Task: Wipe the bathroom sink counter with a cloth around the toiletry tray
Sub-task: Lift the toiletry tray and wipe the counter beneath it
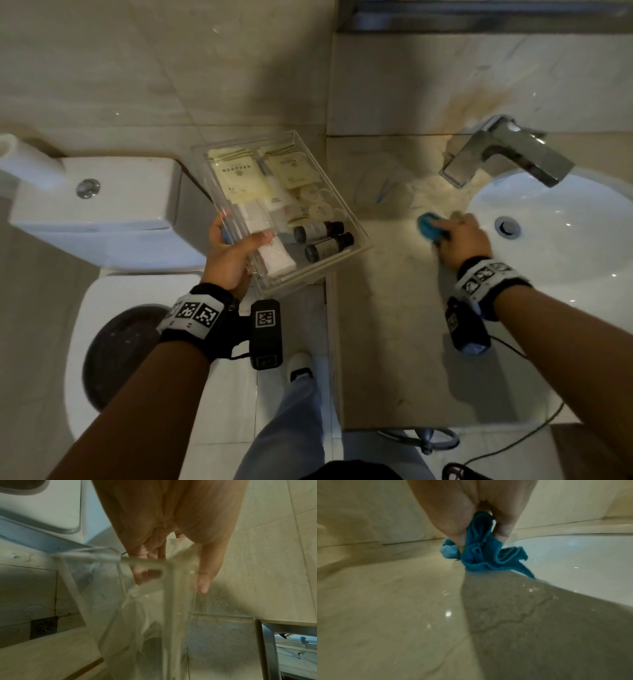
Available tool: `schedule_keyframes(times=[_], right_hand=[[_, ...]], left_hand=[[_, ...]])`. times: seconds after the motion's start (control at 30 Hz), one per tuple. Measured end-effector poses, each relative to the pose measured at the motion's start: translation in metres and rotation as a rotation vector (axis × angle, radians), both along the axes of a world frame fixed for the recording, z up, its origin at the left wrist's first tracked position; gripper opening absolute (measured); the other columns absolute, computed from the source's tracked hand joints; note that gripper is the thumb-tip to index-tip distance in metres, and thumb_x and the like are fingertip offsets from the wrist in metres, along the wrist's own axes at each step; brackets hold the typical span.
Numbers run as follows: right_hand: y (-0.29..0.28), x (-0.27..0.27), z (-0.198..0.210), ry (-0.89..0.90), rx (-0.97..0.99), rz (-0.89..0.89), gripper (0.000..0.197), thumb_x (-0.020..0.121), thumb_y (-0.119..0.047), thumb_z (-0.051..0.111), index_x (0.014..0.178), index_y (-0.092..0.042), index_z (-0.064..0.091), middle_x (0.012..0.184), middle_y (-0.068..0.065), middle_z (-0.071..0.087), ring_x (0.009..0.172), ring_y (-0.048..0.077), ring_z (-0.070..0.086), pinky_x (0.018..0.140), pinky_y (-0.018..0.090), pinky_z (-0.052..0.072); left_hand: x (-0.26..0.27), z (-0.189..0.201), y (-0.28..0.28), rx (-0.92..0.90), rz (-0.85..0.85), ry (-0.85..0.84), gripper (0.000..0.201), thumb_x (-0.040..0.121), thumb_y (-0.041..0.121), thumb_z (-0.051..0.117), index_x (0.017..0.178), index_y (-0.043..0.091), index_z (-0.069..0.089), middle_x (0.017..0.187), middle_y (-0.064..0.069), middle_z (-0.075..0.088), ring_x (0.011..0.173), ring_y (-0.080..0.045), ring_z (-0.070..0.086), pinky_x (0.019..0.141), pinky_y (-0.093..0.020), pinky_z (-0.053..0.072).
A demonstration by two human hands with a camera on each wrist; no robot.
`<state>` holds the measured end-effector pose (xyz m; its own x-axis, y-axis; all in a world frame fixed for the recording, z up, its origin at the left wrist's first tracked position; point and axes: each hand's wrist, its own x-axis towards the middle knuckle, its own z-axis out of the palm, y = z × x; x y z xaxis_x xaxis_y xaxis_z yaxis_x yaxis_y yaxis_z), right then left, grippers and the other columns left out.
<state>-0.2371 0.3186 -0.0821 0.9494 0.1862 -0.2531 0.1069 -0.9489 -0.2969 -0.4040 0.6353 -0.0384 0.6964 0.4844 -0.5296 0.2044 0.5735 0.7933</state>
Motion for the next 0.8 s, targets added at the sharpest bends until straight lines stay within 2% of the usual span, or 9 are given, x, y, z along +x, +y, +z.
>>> schedule_keyframes(times=[0.1,0.2,0.27,0.37,0.43,0.5,0.6,0.67,0.8], right_hand=[[0.000,-0.007,0.002,0.007,-0.038,-0.097,0.040,0.091,-0.013,0.053,0.129,-0.024,0.055,0.123,0.024,0.041,0.104,0.047,0.050,0.099,0.039,0.037],[0.030,-0.052,0.002,0.029,0.080,0.125,0.041,0.087,-0.011,0.057,0.126,-0.026,0.058,0.106,0.016,0.045,0.093,0.038,0.051,0.085,0.034,0.039],[0.048,-0.084,0.000,0.076,0.101,0.307,0.040,0.089,-0.012,0.054,0.126,-0.027,0.058,0.094,0.007,0.039,0.085,0.028,0.045,0.073,0.028,0.031],[0.048,-0.084,-0.002,0.108,0.112,0.447,0.040,0.088,-0.010,0.054,0.124,-0.026,0.060,0.091,0.003,0.037,0.083,0.024,0.043,0.071,0.026,0.028],[0.035,-0.057,-0.003,0.053,0.134,0.340,0.041,0.086,-0.008,0.056,0.123,-0.025,0.061,0.095,0.011,0.042,0.087,0.032,0.049,0.076,0.028,0.033],[0.017,-0.024,-0.002,0.010,0.102,0.057,0.040,0.088,-0.010,0.055,0.126,-0.023,0.058,0.113,0.022,0.045,0.100,0.042,0.052,0.088,0.033,0.039],[0.008,-0.009,0.002,0.042,0.031,-0.216,0.041,0.092,-0.017,0.053,0.131,-0.024,0.053,0.128,0.024,0.038,0.111,0.048,0.047,0.103,0.040,0.035],[0.026,-0.027,0.002,0.069,0.058,-0.114,0.042,0.091,-0.018,0.054,0.132,-0.026,0.053,0.127,0.020,0.039,0.110,0.044,0.048,0.102,0.035,0.035],[0.066,-0.081,-0.004,0.100,0.085,0.268,0.039,0.090,-0.014,0.051,0.127,-0.027,0.057,0.101,0.010,0.041,0.093,0.032,0.048,0.077,0.027,0.035]], left_hand=[[0.000,-0.001,0.001,-0.001,-0.012,-0.001,0.077,0.077,-0.009,0.065,0.140,0.022,0.033,0.126,-0.013,0.059,0.109,-0.029,0.062,0.092,-0.049,0.050],[0.002,0.001,0.001,-0.003,-0.015,0.000,0.077,0.077,-0.009,0.066,0.139,0.023,0.034,0.123,-0.012,0.060,0.107,-0.029,0.063,0.093,-0.050,0.050],[0.004,0.002,0.000,-0.004,-0.015,-0.011,0.076,0.075,-0.010,0.068,0.136,0.022,0.037,0.121,-0.013,0.061,0.108,-0.031,0.062,0.092,-0.050,0.050],[0.005,0.004,0.002,-0.007,-0.017,-0.020,0.076,0.074,-0.010,0.068,0.136,0.022,0.038,0.121,-0.012,0.061,0.108,-0.030,0.062,0.088,-0.047,0.052],[0.004,0.004,0.003,0.001,-0.026,-0.013,0.073,0.078,-0.011,0.064,0.136,0.024,0.036,0.121,-0.011,0.060,0.106,-0.027,0.063,0.087,-0.046,0.053],[0.002,0.005,0.005,0.010,-0.032,-0.017,0.072,0.079,-0.011,0.062,0.136,0.025,0.036,0.118,-0.008,0.062,0.102,-0.024,0.064,0.087,-0.046,0.053],[0.000,0.003,0.008,0.019,-0.036,-0.012,0.076,0.078,-0.010,0.064,0.138,0.024,0.035,0.118,-0.008,0.062,0.103,-0.025,0.065,0.084,-0.045,0.054],[0.001,0.002,0.007,0.012,-0.035,-0.014,0.077,0.077,-0.010,0.065,0.139,0.024,0.035,0.117,-0.009,0.063,0.101,-0.025,0.066,0.084,-0.045,0.054],[0.002,0.001,0.006,0.005,-0.024,-0.012,0.073,0.076,-0.009,0.066,0.135,0.024,0.039,0.117,-0.012,0.064,0.100,-0.025,0.066,0.086,-0.046,0.053]])
